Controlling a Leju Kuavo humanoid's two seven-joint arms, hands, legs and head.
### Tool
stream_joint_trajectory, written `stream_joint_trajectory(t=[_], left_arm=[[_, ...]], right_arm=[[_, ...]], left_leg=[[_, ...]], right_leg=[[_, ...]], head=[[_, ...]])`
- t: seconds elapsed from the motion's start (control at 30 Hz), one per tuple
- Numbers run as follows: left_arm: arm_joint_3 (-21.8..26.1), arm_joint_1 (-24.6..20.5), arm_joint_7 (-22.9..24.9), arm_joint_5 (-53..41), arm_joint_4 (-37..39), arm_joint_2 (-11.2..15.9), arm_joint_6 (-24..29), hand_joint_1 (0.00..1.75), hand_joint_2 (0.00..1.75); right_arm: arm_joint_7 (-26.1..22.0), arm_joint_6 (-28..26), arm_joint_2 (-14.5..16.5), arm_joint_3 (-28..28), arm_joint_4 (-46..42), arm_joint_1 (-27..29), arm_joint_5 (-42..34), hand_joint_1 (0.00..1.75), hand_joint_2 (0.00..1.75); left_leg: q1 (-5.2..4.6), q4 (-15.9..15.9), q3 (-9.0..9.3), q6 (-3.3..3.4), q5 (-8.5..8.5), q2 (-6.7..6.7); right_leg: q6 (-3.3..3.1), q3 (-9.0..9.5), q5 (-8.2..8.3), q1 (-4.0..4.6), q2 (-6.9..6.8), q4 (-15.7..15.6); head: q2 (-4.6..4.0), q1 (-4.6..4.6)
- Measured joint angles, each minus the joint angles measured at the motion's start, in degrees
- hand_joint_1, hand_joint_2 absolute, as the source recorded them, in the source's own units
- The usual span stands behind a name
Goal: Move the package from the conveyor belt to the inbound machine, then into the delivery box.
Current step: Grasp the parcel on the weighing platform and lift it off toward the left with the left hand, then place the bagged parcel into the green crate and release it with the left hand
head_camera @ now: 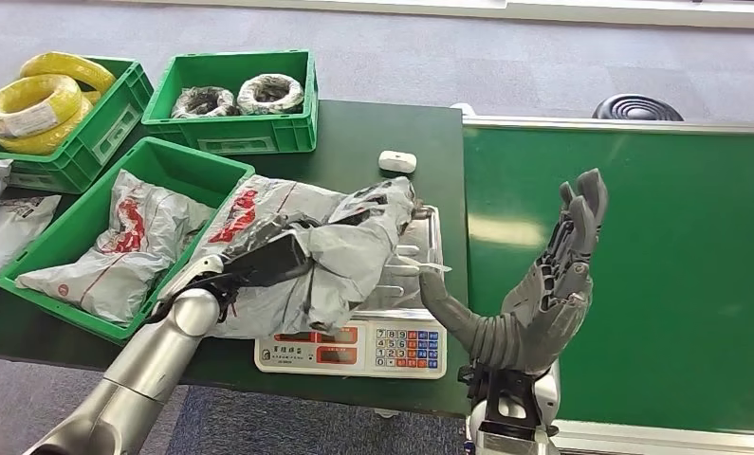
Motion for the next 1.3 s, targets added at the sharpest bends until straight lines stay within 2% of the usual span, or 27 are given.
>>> stream_joint_trajectory(t=[0.17, 0.33, 0.47, 0.57, 0.67, 0.77, 0.83, 0.9, 0.93, 1.0, 1.07, 1.17, 1.3], left_arm=[[7.44, 2.10, -2.56, 9.31, -10.58, -1.15, 6.26, 1.75, 1.75], [11.81, 2.48, -4.61, 12.32, -16.79, -1.79, 9.60, 1.75, 1.75], [13.68, 2.73, -6.67, 14.83, -20.69, -1.87, 18.42, 1.74, 1.75], [15.78, 2.19, -4.02, 11.69, -22.83, -1.62, 28.58, 1.64, 1.75], [18.29, 0.99, 1.25, 1.15, -20.90, -0.63, 36.83, 1.53, 1.75], [19.93, -1.19, 8.47, -9.51, -13.80, 1.42, 36.94, 1.58, 1.75], [20.47, -2.11, 10.19, -12.81, -9.41, 2.44, 36.20, 1.63, 1.75], [20.48, -3.45, 12.63, -16.94, -4.90, 3.21, 34.11, 1.60, 1.75], [20.31, -4.32, 13.89, -19.62, -2.11, 3.66, 32.47, 1.53, 1.75], [19.74, -5.92, 15.05, -23.91, 3.42, 4.60, 29.38, 0.76, 1.75], [19.08, -7.43, 13.74, -25.04, 8.55, 5.07, 26.94, 0.03, 1.75], [18.80, -9.44, 8.58, -21.44, 15.18, 5.01, 24.47, 0.00, 1.75], [20.26, -10.27, 3.97, -14.15, 18.48, 4.11, 29.49, 0.00, 1.75]], right_arm=[[-0.01, 0.00, 0.00, 0.13, -0.52, -0.02, -0.42, 0.00, 1.75], [-0.01, 0.00, 0.00, 0.17, -0.54, -0.02, -0.51, 0.00, 1.75], [-0.01, 0.00, 0.08, 0.16, -0.54, -0.01, -0.20, 0.00, 1.75], [-0.01, 0.00, 0.16, 0.14, -0.54, 0.08, 0.32, 0.00, 1.75], [-0.01, 0.00, 0.42, 0.08, -0.40, 0.46, 0.43, 0.00, 1.75], [-0.01, 0.00, 0.82, 0.05, 0.07, 0.69, 0.44, 0.00, 1.75], [-0.01, 0.00, 0.97, 0.04, 0.38, 0.74, 0.22, 0.00, 1.75], [-0.01, 0.00, 1.06, 0.12, 0.86, 0.69, -0.40, 0.00, 1.75], [-0.01, 0.00, 1.10, 0.20, 1.15, 0.63, -0.78, 0.00, 1.75], [-0.01, 0.00, 1.19, 0.37, 1.75, 0.48, -1.39, 0.00, 1.75], [-0.01, 0.00, 1.24, 0.56, 2.42, 0.22, -1.81, 0.00, 1.75], [-0.01, 0.00, 1.25, 0.76, 3.43, -0.31, -2.37, 0.00, 1.75], [-0.01, 0.00, 1.53, 0.75, 4.65, -0.71, -2.45, 0.00, 1.75]], left_leg=[[0.00, 0.00, -0.08, 0.00, 0.01, -0.08], [0.00, 0.00, -0.11, 0.00, 0.00, -0.13], [0.00, 0.00, -0.11, 0.00, 0.01, -0.09], [0.00, -0.01, -0.10, 0.00, 0.01, -0.12], [0.01, -0.01, -0.10, -0.01, 0.01, -0.12], [0.01, -0.02, -0.09, -0.04, 0.05, -0.13], [0.01, -0.02, -0.10, -0.03, 0.07, -0.11], [0.00, -0.01, -0.11, -0.01, 0.09, -0.12], [-0.01, -0.01, -0.11, 0.00, 0.10, -0.13], [-0.02, 0.00, -0.11, 0.00, 0.10, -0.13], [-0.02, 0.00, -0.13, 0.00, 0.10, -0.14], [-0.01, 0.00, -0.16, -0.01, 0.10, -0.12], [-0.01, -0.01, -0.19, -0.01, 0.09, -0.09]], right_leg=[[0.00, -0.04, 0.00, 0.00, -0.01, 0.01], [0.01, -0.05, -0.01, 0.00, -0.06, 0.00], [0.01, -0.07, -0.01, 0.00, -0.05, 0.01], [0.01, -0.07, -0.01, 0.00, -0.05, 0.01], [0.00, -0.09, -0.02, 0.01, -0.06, 0.01], [-0.01, -0.08, -0.02, 0.01, -0.10, 0.02], [-0.01, -0.09, -0.01, 0.01, -0.09, 0.03], [-0.01, -0.07, 0.00, -0.01, -0.09, 0.03], [-0.01, -0.07, 0.00, -0.01, -0.09, 0.03], [0.00, -0.09, 0.01, -0.02, -0.09, 0.03], [0.00, -0.11, 0.01, -0.02, -0.09, 0.03], [0.00, -0.13, 0.02, -0.01, -0.08, 0.04], [0.00, -0.17, 0.01, -0.01, -0.07, 0.05]], head=[[0.00, 0.01], [0.00, 0.01], [0.00, 0.00], [0.00, 0.00], [0.00, 0.01], [0.00, 0.01], [0.00, 0.01], [0.00, 0.03], [0.00, 0.03], [0.00, 0.02], [0.00, 0.02], [0.00, 0.02], [0.00, 0.01]])
